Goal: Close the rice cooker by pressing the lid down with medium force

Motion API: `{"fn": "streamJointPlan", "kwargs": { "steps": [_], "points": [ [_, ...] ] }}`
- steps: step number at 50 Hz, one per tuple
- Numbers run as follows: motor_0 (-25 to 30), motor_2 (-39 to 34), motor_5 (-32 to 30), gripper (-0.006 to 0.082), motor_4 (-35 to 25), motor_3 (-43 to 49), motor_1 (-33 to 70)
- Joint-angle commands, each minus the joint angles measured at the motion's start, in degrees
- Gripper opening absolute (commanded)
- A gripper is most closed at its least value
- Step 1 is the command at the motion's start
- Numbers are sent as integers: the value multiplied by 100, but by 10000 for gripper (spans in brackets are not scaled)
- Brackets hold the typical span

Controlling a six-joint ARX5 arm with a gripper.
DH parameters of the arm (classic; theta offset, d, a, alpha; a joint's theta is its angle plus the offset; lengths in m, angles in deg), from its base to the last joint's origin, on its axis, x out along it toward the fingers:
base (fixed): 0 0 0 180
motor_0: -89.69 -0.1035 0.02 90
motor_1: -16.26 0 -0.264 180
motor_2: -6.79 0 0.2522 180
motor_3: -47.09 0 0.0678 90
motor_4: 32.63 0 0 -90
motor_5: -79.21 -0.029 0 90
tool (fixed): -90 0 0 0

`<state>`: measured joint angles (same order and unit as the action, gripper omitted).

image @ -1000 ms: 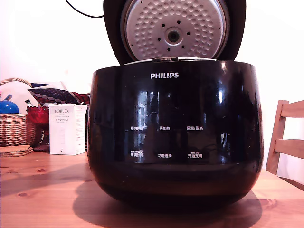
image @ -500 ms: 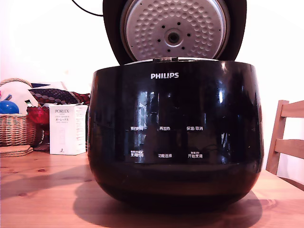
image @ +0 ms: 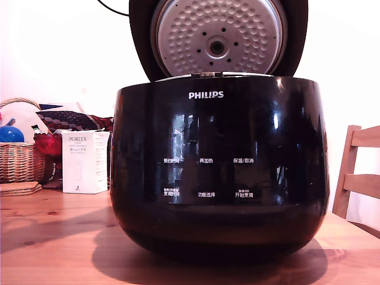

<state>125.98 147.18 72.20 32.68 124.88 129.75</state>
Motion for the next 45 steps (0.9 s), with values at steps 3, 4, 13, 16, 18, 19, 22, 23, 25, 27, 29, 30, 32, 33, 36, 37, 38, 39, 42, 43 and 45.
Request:
{"fn": "streamJointPlan", "kwargs": {
  "steps": [3,4,13,16,18,19,22,23,25,27,29,30,32,33,36,37,38,39,42,43,45],
  "points": [
    [74,13,57,-22,15,-166,-234],
    [74,11,57,-22,15,-197,-254],
    [74,9,101,-22,92,-282,-330],
    [74,7,101,-22,105,-284,-334],
    [74,0,103,-22,107,-284,-337],
    [74,-4,103,-22,107,-284,-337],
    [74,-72,103,-22,107,-302,-361],
    [74,-111,103,-22,107,-317,-380],
    [74,-245,103,-22,103,-422,-415],
    [74,-424,109,-22,103,-549,-494],
    [74,-612,125,-22,101,-662,-581],
    [74,-693,125,-22,101,-693,-612],
    [74,-841,125,-22,103,-741,-688],
    [74,-907,125,-22,103,-756,-717],
    [74,-1115,125,-22,103,-859,-815],
    [72,-1185,175,-22,105,-903,-857],
    [70,-1261,177,-22,105,-949,-896],
    [68,-1327,177,-22,105,-997,-931],
    [68,-1510,236,-22,107,-1088,-1049],
    [68,-1578,256,-22,107,-1134,-1088],
    [68,-1733,258,-22,107,-1211,-1193]
  ]
}}
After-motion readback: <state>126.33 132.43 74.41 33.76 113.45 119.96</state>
